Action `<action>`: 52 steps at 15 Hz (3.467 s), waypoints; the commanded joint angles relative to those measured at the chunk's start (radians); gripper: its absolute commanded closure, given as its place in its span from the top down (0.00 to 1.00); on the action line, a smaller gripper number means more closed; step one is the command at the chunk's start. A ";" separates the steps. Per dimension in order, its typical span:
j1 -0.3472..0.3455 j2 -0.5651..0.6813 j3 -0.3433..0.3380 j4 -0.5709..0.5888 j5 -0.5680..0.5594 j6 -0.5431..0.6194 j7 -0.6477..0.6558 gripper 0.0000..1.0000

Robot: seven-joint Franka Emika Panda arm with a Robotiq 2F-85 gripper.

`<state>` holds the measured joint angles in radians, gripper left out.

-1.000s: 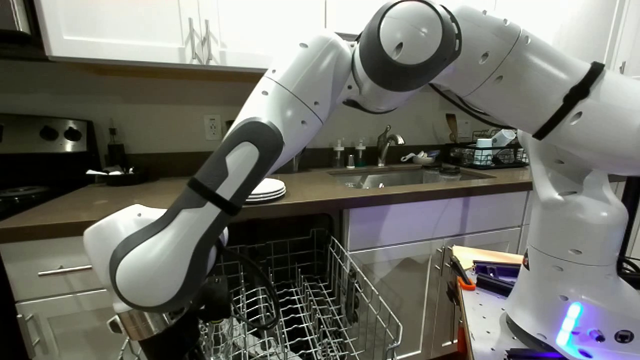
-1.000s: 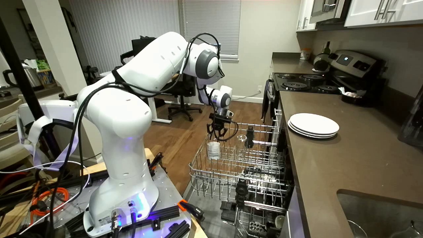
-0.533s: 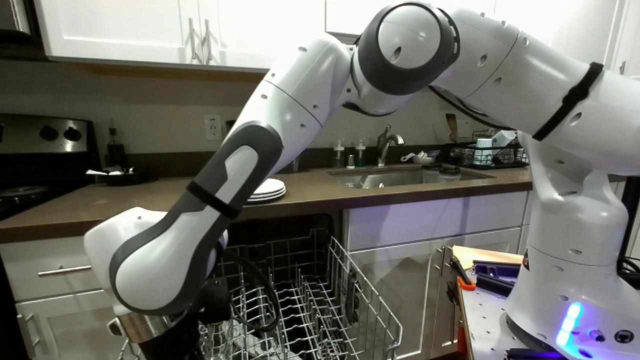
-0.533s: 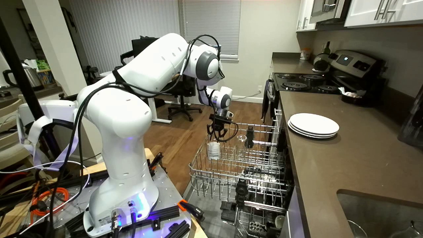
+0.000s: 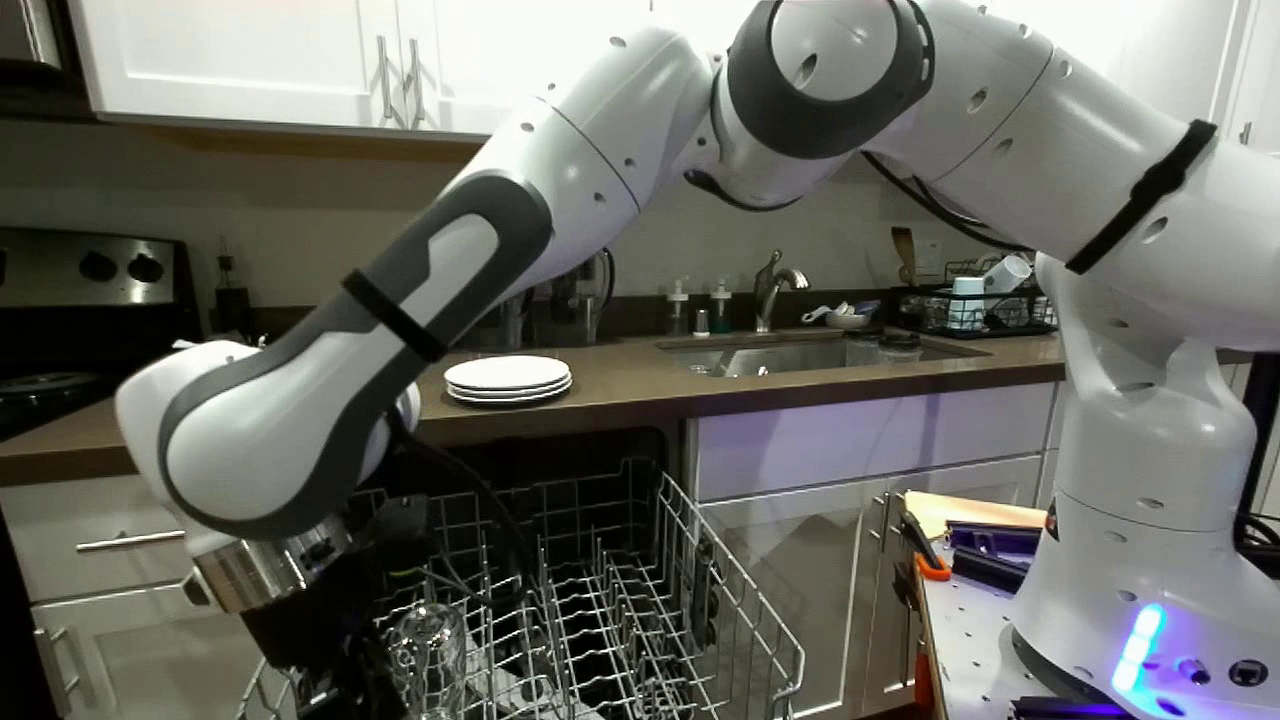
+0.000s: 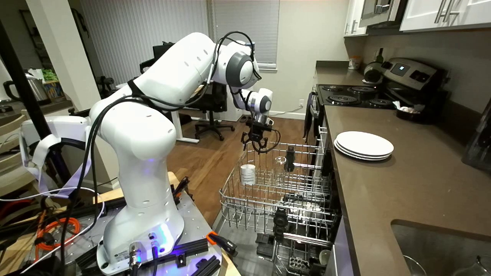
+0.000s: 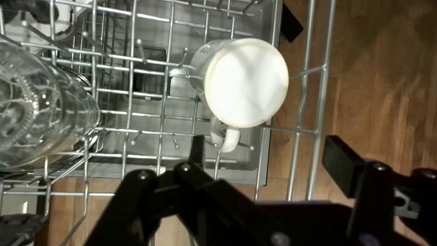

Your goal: Move the white mug to the right side of the plate dryer

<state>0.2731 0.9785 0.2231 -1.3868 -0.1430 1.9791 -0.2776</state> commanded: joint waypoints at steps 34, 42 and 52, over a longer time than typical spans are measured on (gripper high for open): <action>0.006 0.175 -0.014 0.093 0.022 0.117 0.011 0.21; 0.009 0.185 -0.024 0.101 0.022 0.108 0.023 0.41; 0.013 0.198 -0.021 0.103 0.024 0.103 0.027 0.17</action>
<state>0.2835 1.1581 0.1975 -1.3129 -0.1347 2.1001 -0.2651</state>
